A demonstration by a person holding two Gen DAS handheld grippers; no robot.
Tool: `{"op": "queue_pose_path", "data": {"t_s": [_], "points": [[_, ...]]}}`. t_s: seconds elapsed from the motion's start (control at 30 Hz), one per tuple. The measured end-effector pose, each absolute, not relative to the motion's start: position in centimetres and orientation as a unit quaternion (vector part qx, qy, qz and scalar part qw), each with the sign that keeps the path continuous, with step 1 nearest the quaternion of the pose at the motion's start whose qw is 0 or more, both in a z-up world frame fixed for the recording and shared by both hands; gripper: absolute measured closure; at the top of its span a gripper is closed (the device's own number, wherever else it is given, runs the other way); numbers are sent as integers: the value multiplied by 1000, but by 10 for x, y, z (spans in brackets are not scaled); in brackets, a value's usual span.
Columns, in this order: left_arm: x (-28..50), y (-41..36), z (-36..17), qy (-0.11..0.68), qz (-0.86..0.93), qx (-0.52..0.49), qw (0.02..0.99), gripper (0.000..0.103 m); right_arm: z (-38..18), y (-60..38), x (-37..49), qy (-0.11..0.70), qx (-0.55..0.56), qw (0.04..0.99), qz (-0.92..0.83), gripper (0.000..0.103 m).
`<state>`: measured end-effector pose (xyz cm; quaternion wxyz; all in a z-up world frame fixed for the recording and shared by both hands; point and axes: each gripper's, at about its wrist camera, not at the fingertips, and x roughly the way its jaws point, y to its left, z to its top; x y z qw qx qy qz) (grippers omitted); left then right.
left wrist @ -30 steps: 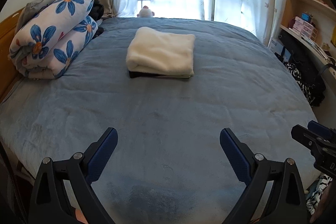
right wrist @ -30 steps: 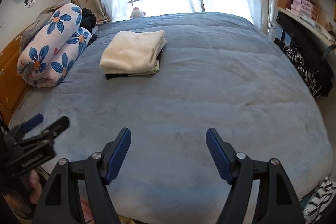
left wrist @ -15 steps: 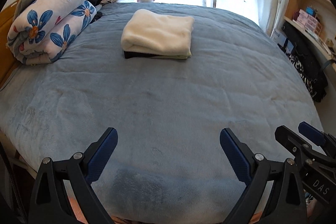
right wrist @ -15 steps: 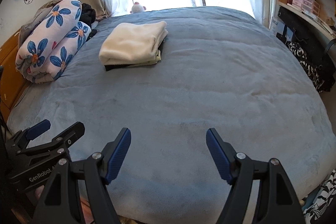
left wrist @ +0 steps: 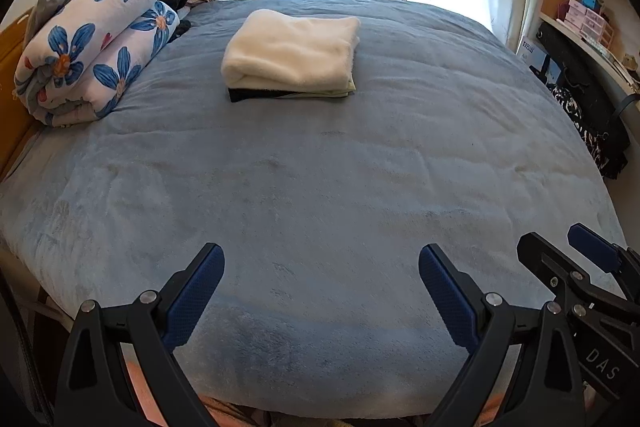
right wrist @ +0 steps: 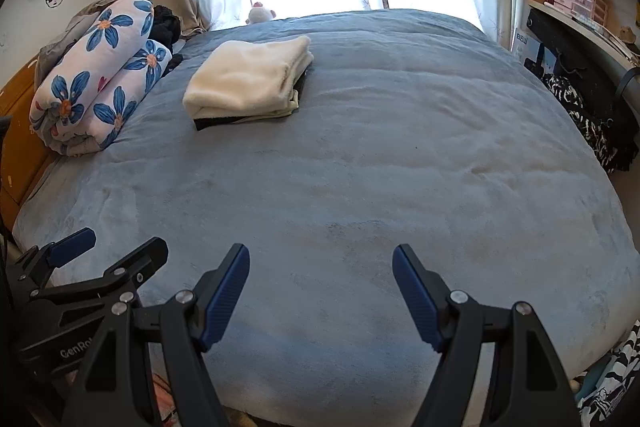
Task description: Fold large clothes
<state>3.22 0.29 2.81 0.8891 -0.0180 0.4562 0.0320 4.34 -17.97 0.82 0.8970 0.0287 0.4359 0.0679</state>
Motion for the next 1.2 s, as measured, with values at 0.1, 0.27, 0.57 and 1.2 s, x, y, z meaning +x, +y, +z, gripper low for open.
{"op": "queue_pose_path", "data": {"t_s": [0.1,0.27,0.57,1.2], "points": [[31,-2,29,455,32,-11,890,6,6,-184,43,436,28,897,63,29],[30,-5,28,457,31,-10,889,6,2,-189,42,439,27,896,58,29],[32,-7,26,458,27,-8,889,6,-2,-194,41,439,28,896,52,29],[27,-5,24,464,30,-10,885,6,-5,-193,41,444,29,894,51,29]]}}
